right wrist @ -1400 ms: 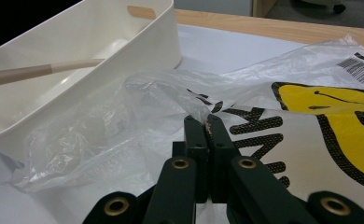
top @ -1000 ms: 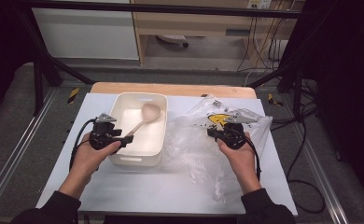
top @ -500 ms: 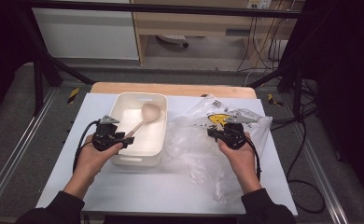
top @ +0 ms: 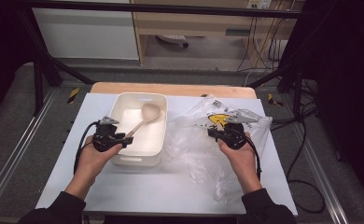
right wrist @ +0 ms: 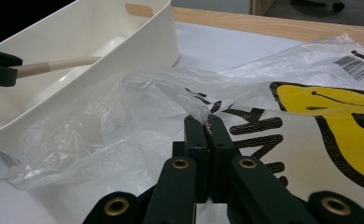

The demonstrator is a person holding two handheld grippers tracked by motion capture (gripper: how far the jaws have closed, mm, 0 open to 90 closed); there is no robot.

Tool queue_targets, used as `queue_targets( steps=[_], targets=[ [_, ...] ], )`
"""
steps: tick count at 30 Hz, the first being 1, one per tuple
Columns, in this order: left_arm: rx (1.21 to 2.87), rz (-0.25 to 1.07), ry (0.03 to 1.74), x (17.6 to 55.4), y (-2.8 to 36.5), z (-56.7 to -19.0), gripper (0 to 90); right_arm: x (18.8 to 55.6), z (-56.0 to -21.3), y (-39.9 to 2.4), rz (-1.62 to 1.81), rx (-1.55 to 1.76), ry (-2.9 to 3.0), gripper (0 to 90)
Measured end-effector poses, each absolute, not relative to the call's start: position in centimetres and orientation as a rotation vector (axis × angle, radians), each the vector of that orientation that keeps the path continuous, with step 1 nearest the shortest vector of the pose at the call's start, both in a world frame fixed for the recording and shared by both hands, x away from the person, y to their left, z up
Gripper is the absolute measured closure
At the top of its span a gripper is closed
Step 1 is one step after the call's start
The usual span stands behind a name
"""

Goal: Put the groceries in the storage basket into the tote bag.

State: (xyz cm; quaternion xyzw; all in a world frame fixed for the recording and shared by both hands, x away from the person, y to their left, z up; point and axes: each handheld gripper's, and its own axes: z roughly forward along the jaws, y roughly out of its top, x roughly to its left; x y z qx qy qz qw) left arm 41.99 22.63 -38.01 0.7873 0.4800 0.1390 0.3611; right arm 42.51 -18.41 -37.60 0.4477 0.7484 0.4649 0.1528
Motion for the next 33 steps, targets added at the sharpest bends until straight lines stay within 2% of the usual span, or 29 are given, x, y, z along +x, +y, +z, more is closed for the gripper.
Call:
queue_targets(
  steps=[11,25,33],
  targets=[
    [2.033,0.331,1.256,42.23,22.75,-38.29,64.2,42.52,-37.61,-18.42,1.33,1.286,2.151,90.0],
    [2.032,0.306,1.286,42.67,22.55,-38.39,65.5,42.51,-37.59,-18.43,1.33,1.287,2.151,90.0],
    [2.035,0.367,1.272,42.33,22.18,-38.29,69.2,42.52,-37.56,-18.52,1.329,1.29,2.146,90.0]
  ],
)
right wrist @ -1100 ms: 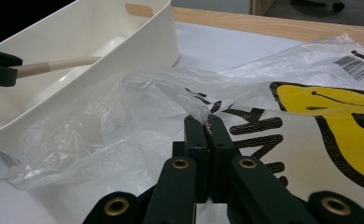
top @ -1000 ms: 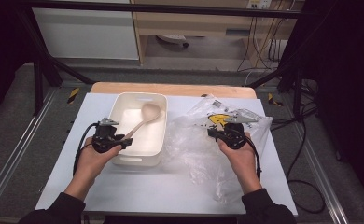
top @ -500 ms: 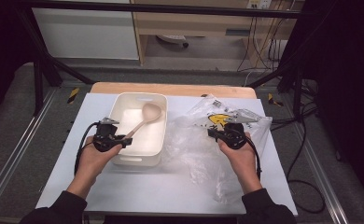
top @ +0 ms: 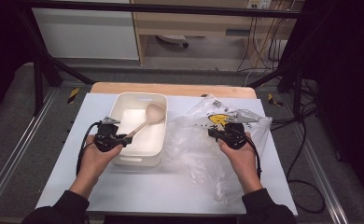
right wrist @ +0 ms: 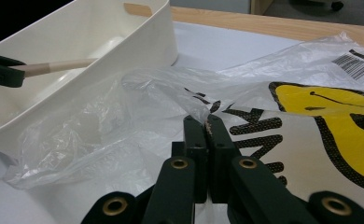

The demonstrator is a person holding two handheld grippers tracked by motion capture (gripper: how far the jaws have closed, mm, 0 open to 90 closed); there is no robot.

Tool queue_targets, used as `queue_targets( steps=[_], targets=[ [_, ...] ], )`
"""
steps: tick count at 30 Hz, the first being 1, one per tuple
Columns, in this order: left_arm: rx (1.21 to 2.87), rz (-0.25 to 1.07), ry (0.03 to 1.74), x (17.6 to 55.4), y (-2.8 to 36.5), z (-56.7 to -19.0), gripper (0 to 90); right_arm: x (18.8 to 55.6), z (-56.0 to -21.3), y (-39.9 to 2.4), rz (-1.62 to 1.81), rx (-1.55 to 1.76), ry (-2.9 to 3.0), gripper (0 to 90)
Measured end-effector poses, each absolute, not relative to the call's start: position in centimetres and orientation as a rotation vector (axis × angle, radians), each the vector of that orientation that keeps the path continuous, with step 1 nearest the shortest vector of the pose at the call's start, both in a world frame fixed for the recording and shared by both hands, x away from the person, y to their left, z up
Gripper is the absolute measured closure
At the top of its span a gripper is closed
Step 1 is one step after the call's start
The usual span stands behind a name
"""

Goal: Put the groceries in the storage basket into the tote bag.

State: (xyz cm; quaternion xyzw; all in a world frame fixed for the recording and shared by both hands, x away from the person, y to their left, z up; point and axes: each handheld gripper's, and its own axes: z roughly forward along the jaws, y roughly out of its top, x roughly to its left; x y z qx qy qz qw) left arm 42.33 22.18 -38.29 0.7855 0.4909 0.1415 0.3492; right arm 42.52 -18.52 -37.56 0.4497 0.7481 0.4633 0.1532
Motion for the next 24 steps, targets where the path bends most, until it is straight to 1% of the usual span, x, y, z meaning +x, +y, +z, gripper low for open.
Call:
queue_targets(
  steps=[16,24],
  targets=[
    [1.971,0.438,1.254,41.3,22.9,-38.4,69.5,42.5,-37.6,-18.6,1.327,1.291,2.141,89.5],
    [1.926,0.466,1.246,40.4,23.5,-37.4,69.5,42.5,-37.6,-18.6,1.324,1.29,2.141,89.8]
  ],
)
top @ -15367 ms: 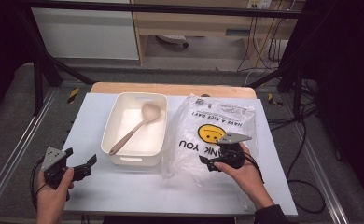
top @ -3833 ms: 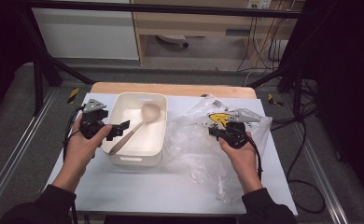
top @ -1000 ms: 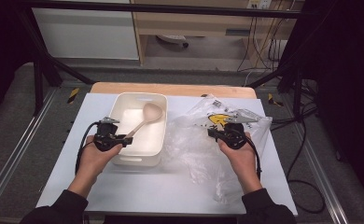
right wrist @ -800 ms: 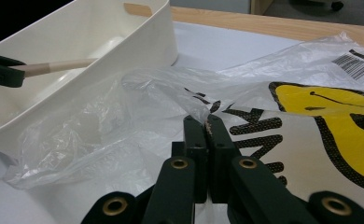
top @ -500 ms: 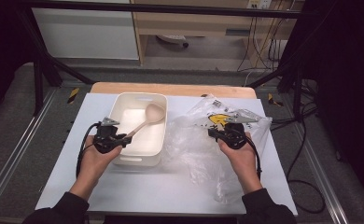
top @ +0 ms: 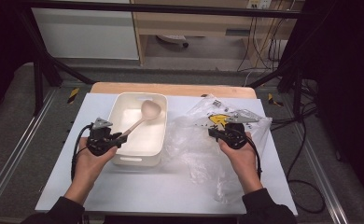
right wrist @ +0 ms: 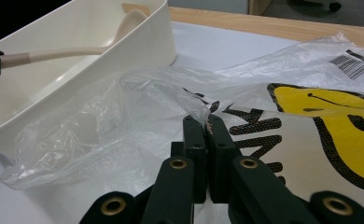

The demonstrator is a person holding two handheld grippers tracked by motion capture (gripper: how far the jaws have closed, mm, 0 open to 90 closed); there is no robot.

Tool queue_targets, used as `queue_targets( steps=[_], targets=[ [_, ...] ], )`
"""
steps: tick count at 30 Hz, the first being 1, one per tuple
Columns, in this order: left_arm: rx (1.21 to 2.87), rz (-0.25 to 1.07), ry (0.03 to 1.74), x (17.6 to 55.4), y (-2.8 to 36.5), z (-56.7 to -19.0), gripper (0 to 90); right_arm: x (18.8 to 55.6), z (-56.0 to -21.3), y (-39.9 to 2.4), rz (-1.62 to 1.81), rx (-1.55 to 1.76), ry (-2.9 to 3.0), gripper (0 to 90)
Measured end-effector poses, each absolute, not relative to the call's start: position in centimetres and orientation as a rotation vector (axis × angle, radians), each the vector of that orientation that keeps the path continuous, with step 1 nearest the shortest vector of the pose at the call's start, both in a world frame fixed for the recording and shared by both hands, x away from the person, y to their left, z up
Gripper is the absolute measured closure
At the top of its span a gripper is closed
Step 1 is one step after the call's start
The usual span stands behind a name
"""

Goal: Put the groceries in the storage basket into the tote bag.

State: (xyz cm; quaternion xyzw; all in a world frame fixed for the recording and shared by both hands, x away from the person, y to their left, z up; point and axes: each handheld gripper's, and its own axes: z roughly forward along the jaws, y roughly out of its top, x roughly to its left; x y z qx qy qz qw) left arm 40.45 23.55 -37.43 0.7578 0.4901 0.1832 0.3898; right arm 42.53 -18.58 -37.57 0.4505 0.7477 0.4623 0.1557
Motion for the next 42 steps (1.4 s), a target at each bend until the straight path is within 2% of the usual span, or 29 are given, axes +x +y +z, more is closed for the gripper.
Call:
queue_targets(
  steps=[16,27,42],
  targets=[
    [1.88,0.493,1.205,38.5,24.2,-36.0,69.5,42.5,-37.6,-18.5,1.325,1.283,2.148,90.0],
    [1.853,0.459,1.134,36.2,24.5,-34.1,69.6,42.5,-37.3,-18.2,1.332,1.276,2.154,90.0],
    [1.836,0.389,1.075,34.4,25.5,-32.9,69.6,43.8,-34.2,-16.3,1.269,1.25,2.217,90.0]
  ],
)
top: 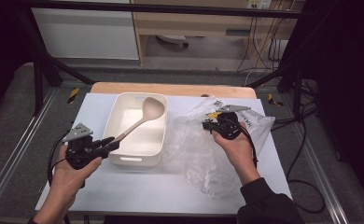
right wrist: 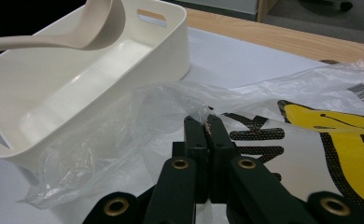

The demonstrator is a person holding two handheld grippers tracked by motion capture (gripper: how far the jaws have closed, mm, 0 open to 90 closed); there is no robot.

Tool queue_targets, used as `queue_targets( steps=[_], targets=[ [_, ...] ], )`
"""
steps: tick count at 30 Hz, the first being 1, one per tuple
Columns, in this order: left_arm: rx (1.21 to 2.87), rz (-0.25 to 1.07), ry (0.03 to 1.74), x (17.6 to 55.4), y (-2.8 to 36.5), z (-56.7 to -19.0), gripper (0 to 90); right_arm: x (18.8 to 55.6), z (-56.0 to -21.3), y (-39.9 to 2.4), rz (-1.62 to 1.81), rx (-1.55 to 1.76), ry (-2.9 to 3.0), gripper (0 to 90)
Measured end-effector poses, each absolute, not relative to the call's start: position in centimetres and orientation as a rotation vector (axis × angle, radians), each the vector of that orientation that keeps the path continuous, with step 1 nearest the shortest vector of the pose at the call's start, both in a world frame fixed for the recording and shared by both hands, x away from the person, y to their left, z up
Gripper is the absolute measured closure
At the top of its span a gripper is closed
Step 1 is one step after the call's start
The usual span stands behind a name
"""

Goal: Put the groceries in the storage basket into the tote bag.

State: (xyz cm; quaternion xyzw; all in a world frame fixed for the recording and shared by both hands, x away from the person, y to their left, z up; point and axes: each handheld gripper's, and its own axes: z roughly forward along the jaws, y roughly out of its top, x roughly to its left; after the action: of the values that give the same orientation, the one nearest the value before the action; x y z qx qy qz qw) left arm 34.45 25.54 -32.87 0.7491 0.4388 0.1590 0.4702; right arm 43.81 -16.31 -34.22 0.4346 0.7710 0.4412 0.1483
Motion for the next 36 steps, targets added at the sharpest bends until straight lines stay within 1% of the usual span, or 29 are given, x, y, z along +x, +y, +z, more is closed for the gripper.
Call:
queue_targets(
  steps=[8,19,27,36],
  targets=[
    [1.849,0.368,1.037,33.6,25.2,-32.0,69.6,44.4,-34.1,-16.5,1.291,1.29,2.225,90.0],
    [1.896,0.279,0.952,32.3,22.6,-31.5,69.7,45.2,-34.0,-16.9,1.309,1.32,2.229,90.0],
    [1.941,0.224,0.904,31.6,20.7,-32.2,69.8,45.4,-34.2,-16.9,1.307,1.323,2.239,90.0],
    [1.981,0.195,0.879,31.2,19.0,-33.2,69.9,45.6,-34.1,-16.8,1.306,1.317,2.244,90.0]
  ],
)
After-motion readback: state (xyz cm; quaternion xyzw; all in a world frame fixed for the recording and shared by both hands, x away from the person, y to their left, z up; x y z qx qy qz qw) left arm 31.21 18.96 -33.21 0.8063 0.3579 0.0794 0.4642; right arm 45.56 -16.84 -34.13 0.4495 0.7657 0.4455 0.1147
